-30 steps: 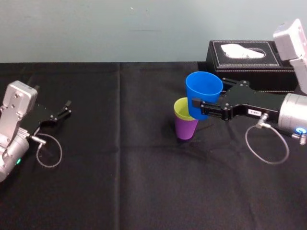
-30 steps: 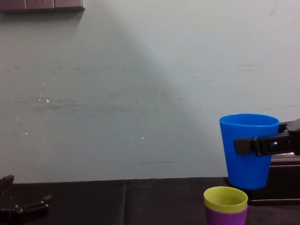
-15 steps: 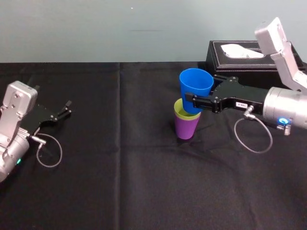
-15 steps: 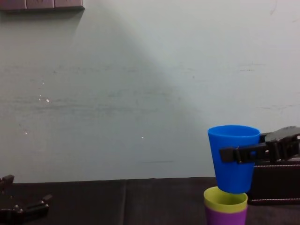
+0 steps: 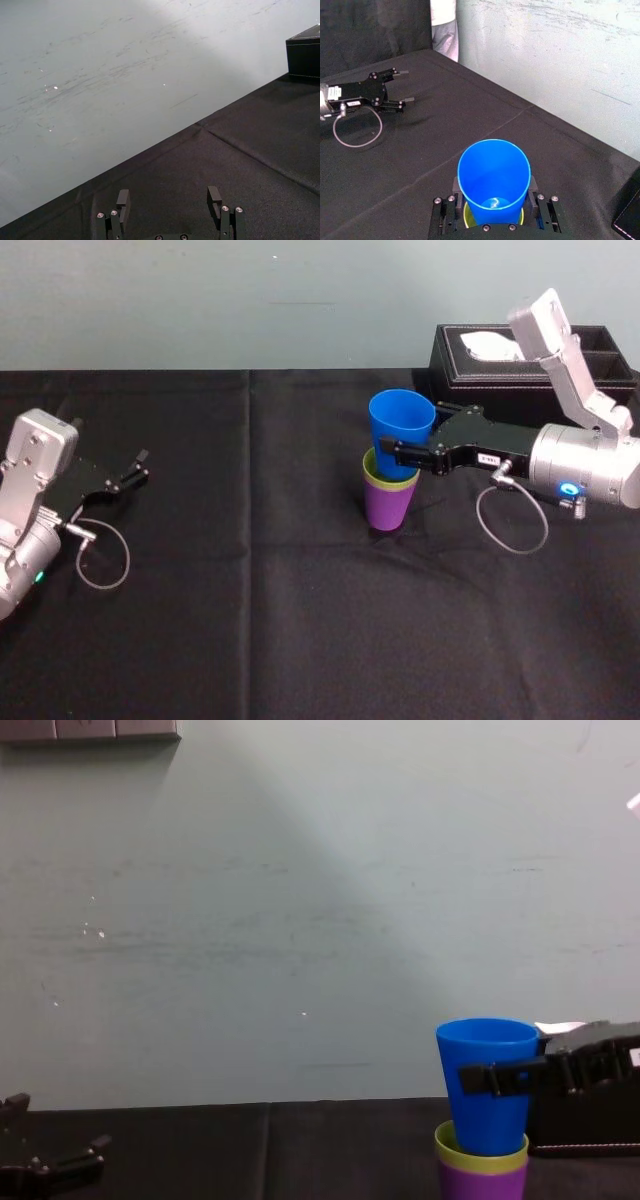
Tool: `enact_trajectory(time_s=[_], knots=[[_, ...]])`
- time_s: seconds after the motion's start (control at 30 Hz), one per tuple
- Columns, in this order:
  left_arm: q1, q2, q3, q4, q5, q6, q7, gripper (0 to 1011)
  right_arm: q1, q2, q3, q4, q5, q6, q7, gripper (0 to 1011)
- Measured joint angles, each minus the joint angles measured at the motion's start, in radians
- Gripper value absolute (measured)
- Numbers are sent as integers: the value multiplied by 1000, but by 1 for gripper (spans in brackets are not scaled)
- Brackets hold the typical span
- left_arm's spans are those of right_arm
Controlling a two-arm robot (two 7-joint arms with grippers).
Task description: Stack the three plastic cups sequentially using one hand.
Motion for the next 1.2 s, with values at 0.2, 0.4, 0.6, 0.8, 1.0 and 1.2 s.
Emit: enact_trajectory(time_s=[0.2,0.4,0.6,0.8,1.0,1.2], knots=[[0,0,0,0,0,0,0,1012,3,-11,-6,27,-8,-9,8,724],[0,0,0,0,0,0,0,1011,-5,-16,-11,44,-15,-18,16,724],[0,0,0,0,0,0,0,1011,-10,-19,-14,55,-20,-22,21,724],[0,0,0,0,0,0,0,1011,-10,-18,-13,53,-20,-22,20,724],[0,0,0,0,0,0,0,1011,-10,-18,-13,51,-19,-22,20,724],[0,0,0,0,0,0,0,1011,-10,-18,-12,50,-19,-22,20,724]])
